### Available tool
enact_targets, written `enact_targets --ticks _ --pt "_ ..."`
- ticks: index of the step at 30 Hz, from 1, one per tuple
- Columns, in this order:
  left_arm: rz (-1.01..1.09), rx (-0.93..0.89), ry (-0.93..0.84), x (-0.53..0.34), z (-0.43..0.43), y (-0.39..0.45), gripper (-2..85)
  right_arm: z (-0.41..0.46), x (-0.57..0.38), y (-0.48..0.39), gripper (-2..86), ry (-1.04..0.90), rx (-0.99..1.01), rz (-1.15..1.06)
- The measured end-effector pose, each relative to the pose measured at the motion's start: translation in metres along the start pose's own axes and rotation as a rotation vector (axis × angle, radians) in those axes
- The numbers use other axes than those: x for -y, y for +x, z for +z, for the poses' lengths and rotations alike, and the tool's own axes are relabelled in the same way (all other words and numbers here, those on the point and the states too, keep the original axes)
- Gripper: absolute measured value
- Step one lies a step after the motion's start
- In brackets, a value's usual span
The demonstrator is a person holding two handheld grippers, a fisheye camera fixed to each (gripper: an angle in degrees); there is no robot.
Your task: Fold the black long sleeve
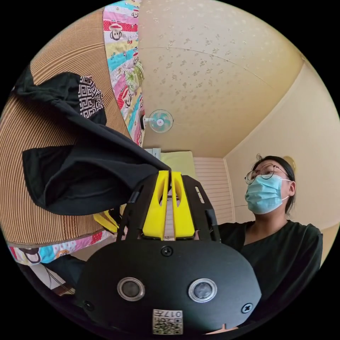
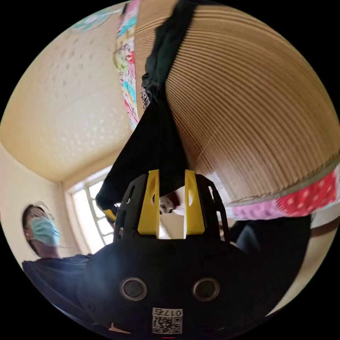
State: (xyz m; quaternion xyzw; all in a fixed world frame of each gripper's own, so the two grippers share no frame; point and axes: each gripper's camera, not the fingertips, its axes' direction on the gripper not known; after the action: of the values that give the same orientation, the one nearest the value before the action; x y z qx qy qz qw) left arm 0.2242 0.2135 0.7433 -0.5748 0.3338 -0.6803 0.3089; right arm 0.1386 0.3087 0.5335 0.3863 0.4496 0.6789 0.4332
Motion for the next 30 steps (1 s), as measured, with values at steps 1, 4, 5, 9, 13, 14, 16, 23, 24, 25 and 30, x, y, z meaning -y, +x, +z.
enact_targets --ticks 1,4,5,9,13,14,16,23,24,25,30 --pt "-0.002 -0.019 -0.004 0.001 0.001 0.004 -0.8 0.01 -0.017 0.032 12.2 0.02 0.218 0.163" --pt "-0.032 -0.129 -0.002 0.006 -0.004 0.014 -0.8 0.046 -0.048 0.08 15.7 0.046 0.522 0.388" --pt "-0.046 -0.149 -0.01 0.009 -0.01 0.015 -0.8 0.063 -0.057 0.09 17.1 0.081 0.614 0.469" --pt "-0.077 -0.124 0.015 0.02 -0.047 0.017 -0.7 0.125 -0.061 0.093 19.2 0.123 0.748 0.481" --pt "-0.104 -0.129 0.008 0.03 -0.058 0.019 -0.8 0.187 -0.062 0.105 19.1 0.228 0.879 0.545" --pt "-0.116 -0.153 0.0 0.032 -0.056 0.018 -0.8 0.197 -0.058 0.102 18.5 0.251 0.866 0.525" --pt "-0.132 -0.197 -0.018 0.035 -0.051 0.016 -0.8 0.215 -0.052 0.099 16.3 0.282 0.92 0.507" --pt "-0.12 -0.201 0.056 0.044 -0.079 0.0 -0.8 0.167 -0.031 0.049 2.5 0.424 0.881 0.251" --pt "-0.077 -0.079 0.034 0.044 -0.09 0.002 -0.8 0.153 -0.029 0.038 2.4 0.421 0.85 0.182" --pt "-0.073 -0.019 0.027 0.043 -0.095 0.002 -0.8 0.124 -0.029 0.013 2.2 0.423 0.714 0.065" --pt "-0.061 0.402 -0.177 0.004 -0.091 -0.028 -0.3 0.034 -0.057 -0.086 3.1 0.456 -0.033 -0.32"
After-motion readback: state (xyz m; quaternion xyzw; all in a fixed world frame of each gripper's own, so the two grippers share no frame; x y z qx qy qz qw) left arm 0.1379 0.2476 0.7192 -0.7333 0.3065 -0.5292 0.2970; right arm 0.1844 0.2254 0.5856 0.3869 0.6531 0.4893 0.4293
